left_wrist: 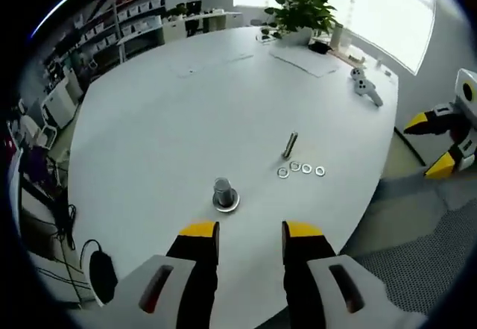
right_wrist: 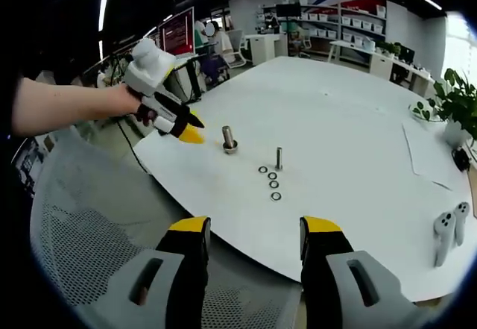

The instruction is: Place the washer onto the threaded stud by aligning its center hole with the stud, sliding it down to the base, and recovering from edge contact or off-axis alignment until the washer reaches the visible bottom stop.

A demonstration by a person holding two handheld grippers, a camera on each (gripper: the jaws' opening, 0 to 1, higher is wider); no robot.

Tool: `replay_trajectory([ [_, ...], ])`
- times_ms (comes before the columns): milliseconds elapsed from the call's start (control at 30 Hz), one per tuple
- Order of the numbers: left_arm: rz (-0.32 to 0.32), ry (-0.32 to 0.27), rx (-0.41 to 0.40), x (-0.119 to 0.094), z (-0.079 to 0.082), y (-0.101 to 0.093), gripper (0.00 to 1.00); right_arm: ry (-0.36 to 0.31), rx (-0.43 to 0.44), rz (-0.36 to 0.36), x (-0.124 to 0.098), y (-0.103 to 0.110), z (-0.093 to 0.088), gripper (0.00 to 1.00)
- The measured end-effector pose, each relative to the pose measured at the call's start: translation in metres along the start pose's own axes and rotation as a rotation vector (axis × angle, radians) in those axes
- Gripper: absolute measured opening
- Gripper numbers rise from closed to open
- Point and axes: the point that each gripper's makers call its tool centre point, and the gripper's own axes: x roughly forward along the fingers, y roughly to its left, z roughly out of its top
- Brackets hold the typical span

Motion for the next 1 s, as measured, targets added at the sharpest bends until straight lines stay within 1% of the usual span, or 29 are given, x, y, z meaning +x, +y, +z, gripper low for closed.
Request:
replay_trajectory([
  [100,-0.007,-0.023,-0.013,-0.009,-0.004,-0.006,0.32,0.001,-0.005,0.003,0.001,0.001,0.0,0.51],
  [133,-0.016,-0.036,-0.007,-0.013,-0.005,-0.013,0.32,0.001,-0.005,0.004,0.001,0.001,0.0,0.51],
  [167,-0.019,-0.04,-0.007,-0.015,-0.006,-0.015,0.32,0.0,-0.005,0.007,0.001,0.002,0.0,0.51],
  [233,-0.032,-0.06,-0.023,-0.018,-0.008,-0.022,0.33,-0.001,-0.005,0.007,0.0,0.002,0.0,0.51],
  [333,-0.037,-0.067,-0.033,-0.022,-0.012,-0.031,0.33,-0.004,-0.006,0.012,0.0,0.003,0.001,0.51],
  [400,-0.035,-0.071,-0.022,-0.025,-0.013,-0.035,0.33,-0.001,-0.01,0.017,0.0,0.004,0.0,0.51],
  [500,-0.015,-0.094,0.01,-0.036,-0.013,-0.035,0.33,0.0,-0.013,0.021,0.0,0.005,0.0,0.51],
  [600,-0.017,-0.137,-0.028,-0.05,-0.009,-0.035,0.33,0.001,-0.016,0.027,0.001,0.007,0.0,0.51],
  [700,-0.021,-0.161,-0.015,-0.059,-0.008,-0.037,0.34,0.002,-0.019,0.033,0.001,0.008,0.0,0.51],
  [767,-0.022,-0.156,0.008,-0.065,-0.011,-0.038,0.35,0.004,-0.022,0.036,0.001,0.008,-0.001,0.51],
  [833,-0.017,-0.155,0.013,-0.07,-0.013,-0.038,0.35,0.005,-0.023,0.038,0.001,0.009,-0.001,0.51],
  [1000,-0.002,-0.166,0.003,-0.084,-0.02,-0.033,0.35,0.006,-0.023,0.037,0.001,0.008,-0.001,0.51],
])
